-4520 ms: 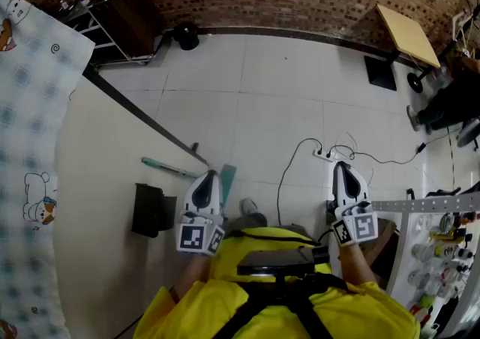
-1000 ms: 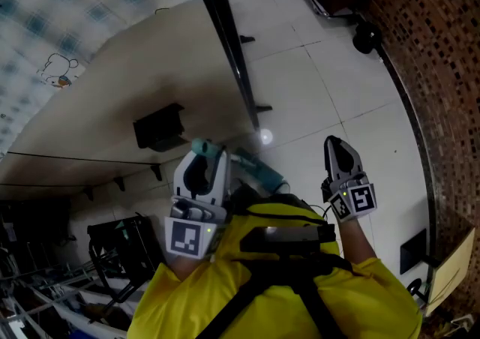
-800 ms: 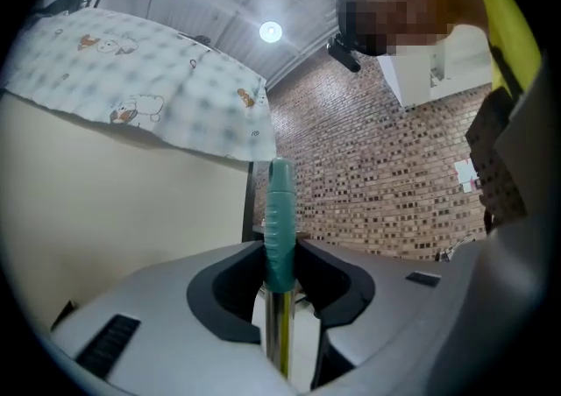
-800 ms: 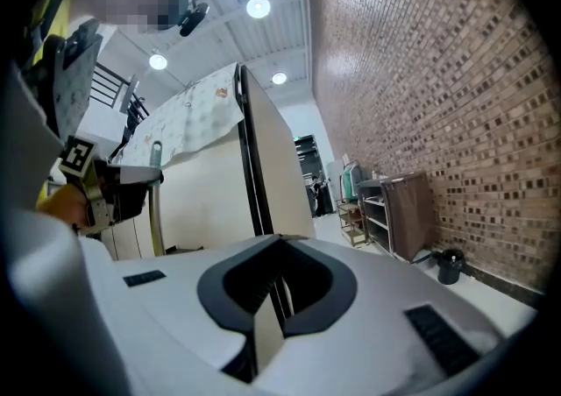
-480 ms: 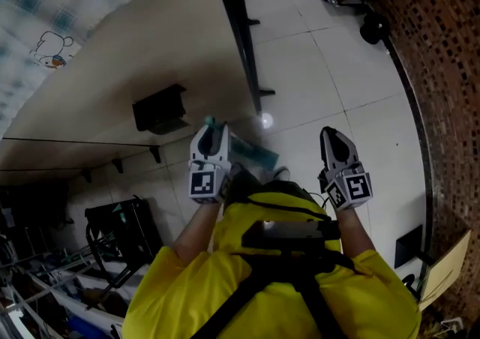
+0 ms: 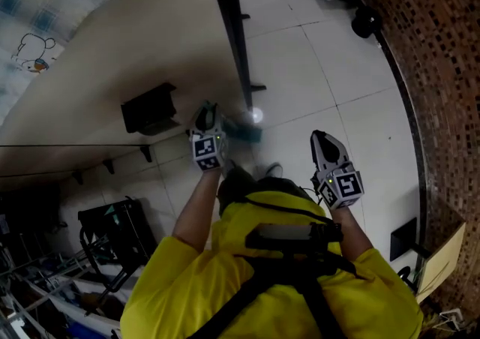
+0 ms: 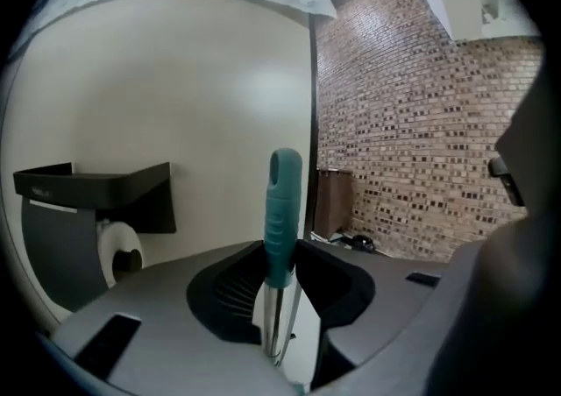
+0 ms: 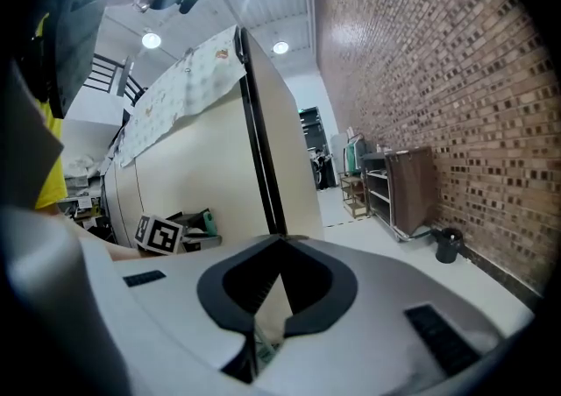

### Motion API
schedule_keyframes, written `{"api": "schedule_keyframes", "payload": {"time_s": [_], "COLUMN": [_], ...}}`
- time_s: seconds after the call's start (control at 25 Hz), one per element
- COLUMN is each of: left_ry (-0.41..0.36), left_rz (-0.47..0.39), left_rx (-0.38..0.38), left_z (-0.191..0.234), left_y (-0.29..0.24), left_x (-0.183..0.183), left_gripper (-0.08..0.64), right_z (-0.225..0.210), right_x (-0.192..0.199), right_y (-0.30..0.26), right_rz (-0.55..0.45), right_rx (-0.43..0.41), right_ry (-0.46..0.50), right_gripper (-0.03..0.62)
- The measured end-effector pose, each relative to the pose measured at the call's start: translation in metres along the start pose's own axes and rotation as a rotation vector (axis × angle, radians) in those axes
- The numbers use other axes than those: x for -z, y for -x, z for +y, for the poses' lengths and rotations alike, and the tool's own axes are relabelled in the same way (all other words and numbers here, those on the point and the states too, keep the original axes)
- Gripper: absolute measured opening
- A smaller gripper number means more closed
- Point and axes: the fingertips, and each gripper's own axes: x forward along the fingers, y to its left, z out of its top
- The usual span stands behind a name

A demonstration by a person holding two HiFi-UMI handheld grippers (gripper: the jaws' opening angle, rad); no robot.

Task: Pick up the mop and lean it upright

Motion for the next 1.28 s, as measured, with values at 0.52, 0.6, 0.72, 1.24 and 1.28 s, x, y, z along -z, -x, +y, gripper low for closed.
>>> {"api": "schedule_keyframes", "payload": {"time_s": [0.52,0.6,0.72,1.24,1.28], "left_ry": [0.048,0.063,0.099,0.128,0.124], "left_rz": [0.043,0.039,0.024,-0.007,-0.025], "left_rx": [-0.129,-0.140,-0.139,0.042,0.071], "left_z": [0.041,0.043,0.043,0.006,0.003], "left_y": [-0.079,-0.084,-0.085,0.063,0.078], "left_x": [0.000,-0.003,-0.004,-0.067,-0.081], "left_gripper": [0.118,0.120,0.203,0.126,0.095], "right_z": [0.000,0.003,0.007,0.025,0.030], "right_x": [-0.005,-0.003,0.000,-0.043,-0.048], "right_y": [-0.021,-0.024,-0.030,-0.053,-0.055], "right_rz": [0.018,0.024,0.034,-0.054,-0.062], "right_rx": [-0.015,-0.020,-0.023,-0.041,-0.048], "right_ry": [0.026,0.026,0.019,-0.010,-0.005], "right_gripper": [0.006,0.008,0.006,0.008,0.008]}}
